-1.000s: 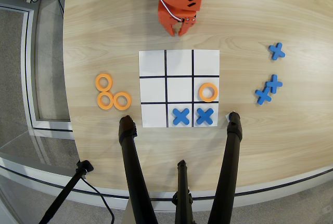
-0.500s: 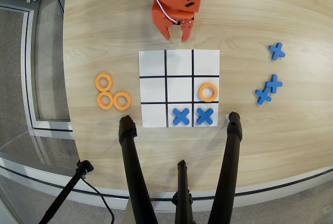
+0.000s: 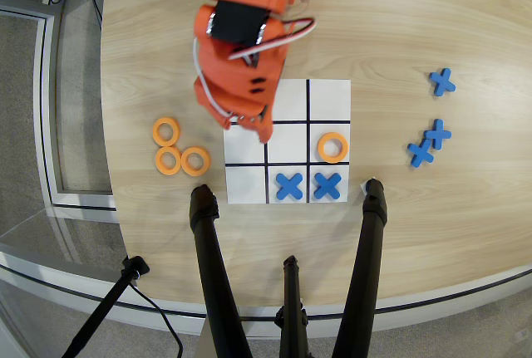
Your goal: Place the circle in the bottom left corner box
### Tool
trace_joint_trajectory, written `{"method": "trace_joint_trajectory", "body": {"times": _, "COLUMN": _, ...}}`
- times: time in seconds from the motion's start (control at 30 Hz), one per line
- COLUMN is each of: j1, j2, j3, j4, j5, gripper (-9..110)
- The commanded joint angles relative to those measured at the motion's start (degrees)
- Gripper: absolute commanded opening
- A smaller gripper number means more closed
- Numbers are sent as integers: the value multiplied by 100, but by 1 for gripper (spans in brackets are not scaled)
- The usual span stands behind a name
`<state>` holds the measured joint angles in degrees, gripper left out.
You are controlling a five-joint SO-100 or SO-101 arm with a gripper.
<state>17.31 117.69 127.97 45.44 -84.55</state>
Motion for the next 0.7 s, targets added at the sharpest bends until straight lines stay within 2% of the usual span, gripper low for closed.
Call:
{"method": "trace_joint_trajectory", "body": {"times": 0.0, "j1": 158, "j2": -659, "j3": -659, "j4": -308, "j5": 26, "gripper": 22}}
{"method": "trace_joint_trajectory", "body": {"times": 0.3, "j1": 422, "j2": -2171, "j3": -1731, "j4": -747, "j5": -26, "gripper": 22}}
{"method": "trace_joint_trajectory", "body": {"times": 0.67, "j1": 659, "j2": -3208, "j3": -2716, "j4": -782, "j5": -88, "gripper": 22}}
